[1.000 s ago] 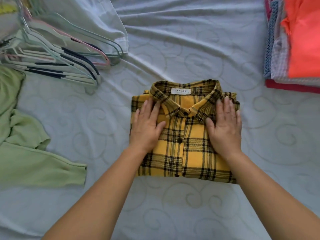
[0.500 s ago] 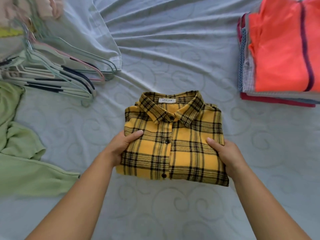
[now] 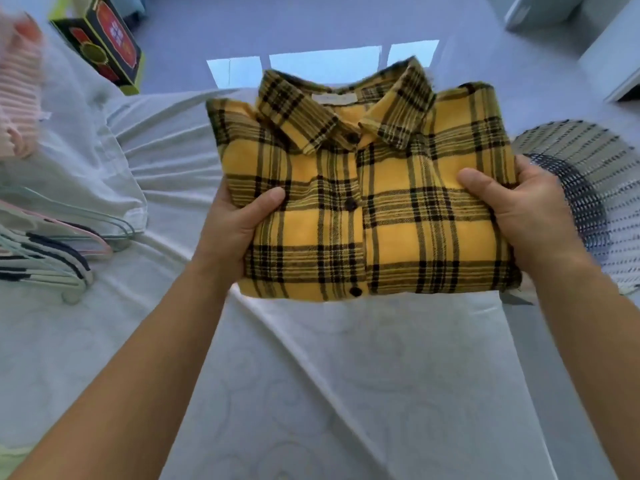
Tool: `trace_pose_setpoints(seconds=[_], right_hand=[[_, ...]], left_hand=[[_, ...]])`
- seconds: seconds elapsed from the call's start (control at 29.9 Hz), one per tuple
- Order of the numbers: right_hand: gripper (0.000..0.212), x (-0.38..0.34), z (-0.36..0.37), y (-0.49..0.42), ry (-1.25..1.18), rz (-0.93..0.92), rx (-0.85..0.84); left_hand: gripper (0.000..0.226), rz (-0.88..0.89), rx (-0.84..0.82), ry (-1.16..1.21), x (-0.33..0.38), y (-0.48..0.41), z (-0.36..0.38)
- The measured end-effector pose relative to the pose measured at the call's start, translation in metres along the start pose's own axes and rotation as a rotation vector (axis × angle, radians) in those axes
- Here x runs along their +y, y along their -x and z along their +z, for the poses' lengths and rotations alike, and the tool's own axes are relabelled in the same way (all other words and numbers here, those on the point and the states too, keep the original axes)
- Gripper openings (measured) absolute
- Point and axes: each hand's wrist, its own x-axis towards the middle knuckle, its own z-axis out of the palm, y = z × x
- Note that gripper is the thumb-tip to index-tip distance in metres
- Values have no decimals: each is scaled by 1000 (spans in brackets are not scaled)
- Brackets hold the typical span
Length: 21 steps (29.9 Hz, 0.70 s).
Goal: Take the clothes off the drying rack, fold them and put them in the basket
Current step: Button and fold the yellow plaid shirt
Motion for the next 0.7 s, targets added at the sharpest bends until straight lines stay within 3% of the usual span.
trace_pose_setpoints(seconds=[0.17,0.23,0.3,0.4,0.43,0.57,0.7], right_hand=[[42,36,-54,-79,205,59,102],[58,67,-50,-95,420,185,81],[70,96,-32,-89,607,148,-3],[74,125,2,-65,795,-81,-144],[76,130,11,-59,849,-115,-161],[70,151,25,-62,1030,-77,-188],[70,165,23,-66,1027,-27,-226]], left_hand=[[58,-28,54,-182,-41,-78,77],[79,-154,129,-429,-72,-90,86],[85,-175,191,-849,-98,-83,89],[60,184,-34,-1253,-122,-59,116],[56,209,-141,-1344,-129,-53,126],[52,-73,-288,-1484,-153,-56,138],[51,-144,-344,-1466,-159,-62,142]])
